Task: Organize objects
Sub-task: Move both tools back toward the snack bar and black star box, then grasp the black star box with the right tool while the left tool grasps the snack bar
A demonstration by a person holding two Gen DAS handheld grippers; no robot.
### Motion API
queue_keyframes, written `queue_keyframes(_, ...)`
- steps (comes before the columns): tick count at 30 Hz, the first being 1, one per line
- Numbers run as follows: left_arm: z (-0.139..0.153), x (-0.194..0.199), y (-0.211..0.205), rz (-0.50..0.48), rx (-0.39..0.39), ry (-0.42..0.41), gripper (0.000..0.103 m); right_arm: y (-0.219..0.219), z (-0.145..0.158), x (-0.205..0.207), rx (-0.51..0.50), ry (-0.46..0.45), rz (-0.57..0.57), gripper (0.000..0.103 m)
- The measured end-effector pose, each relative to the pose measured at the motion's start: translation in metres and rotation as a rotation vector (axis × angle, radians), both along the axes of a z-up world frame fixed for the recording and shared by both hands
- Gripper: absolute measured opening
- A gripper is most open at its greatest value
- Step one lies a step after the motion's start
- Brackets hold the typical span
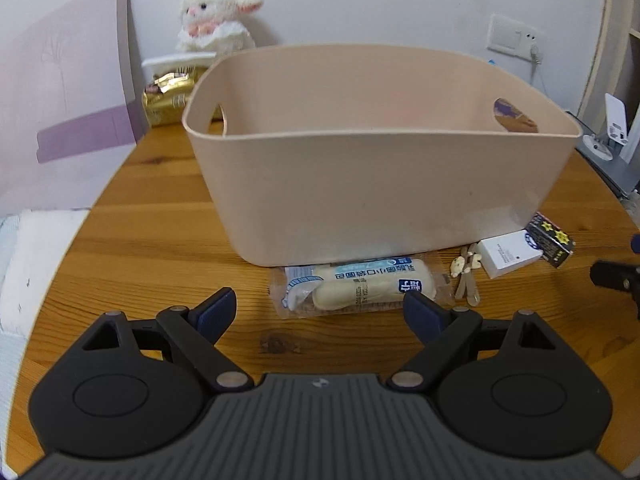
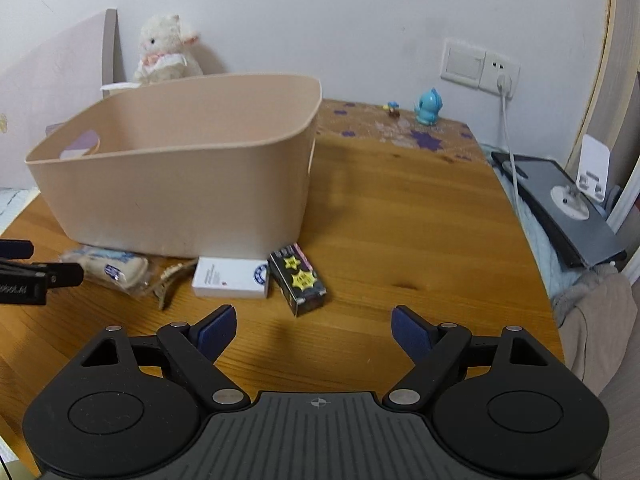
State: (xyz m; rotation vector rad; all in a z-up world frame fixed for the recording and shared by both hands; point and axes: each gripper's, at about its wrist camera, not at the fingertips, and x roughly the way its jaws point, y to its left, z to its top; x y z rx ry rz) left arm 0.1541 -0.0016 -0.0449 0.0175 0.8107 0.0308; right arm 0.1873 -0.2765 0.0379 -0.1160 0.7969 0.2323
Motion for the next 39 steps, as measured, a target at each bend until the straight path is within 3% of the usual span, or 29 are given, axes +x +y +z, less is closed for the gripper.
queue_keyframes(12, -0.019, 0.037, -0.015, 0.132, -0.03, -0.008, 0.091, -0.005, -0.027, 0.02, -0.01, 0.046, -0.028, 0.086)
queue_keyframes(16, -0.022, 0.042, -0.017, 0.173, -0.03, 0.012, 0.099, -0.003, -0.03, 0.023, -0.006, 0.05, -0.026, 0.086)
queue_keyframes(21, -0.021, 0.033, -0.021, 0.136, 0.017, 0.023, 0.1, -0.001, -0.033, 0.025, -0.009, 0.053, -0.016, 0.086)
queue_keyframes(29, -0.017, 0.009, -0.009, 0.055, 0.018, 0.072, 0.1, 0.003, -0.035, 0.026, -0.013, 0.048, 0.002, 0.086)
queue_keyframes(32, -0.015, 0.004, -0.002, 0.079, -0.017, 0.092, 0.098, 0.002, -0.036, 0.03, -0.019, 0.035, 0.003, 0.086)
queue_keyframes(37, -0.017, 0.002, 0.0, 0.086, -0.155, 0.145, 0.092, 0.004, -0.04, 0.036, -0.04, -0.002, 0.006, 0.085)
queue_keyframes(39, -0.02, 0.002, -0.006, 0.086, -0.131, 0.144, 0.091, 0.005, -0.042, 0.037, -0.03, -0.013, 0.015, 0.083)
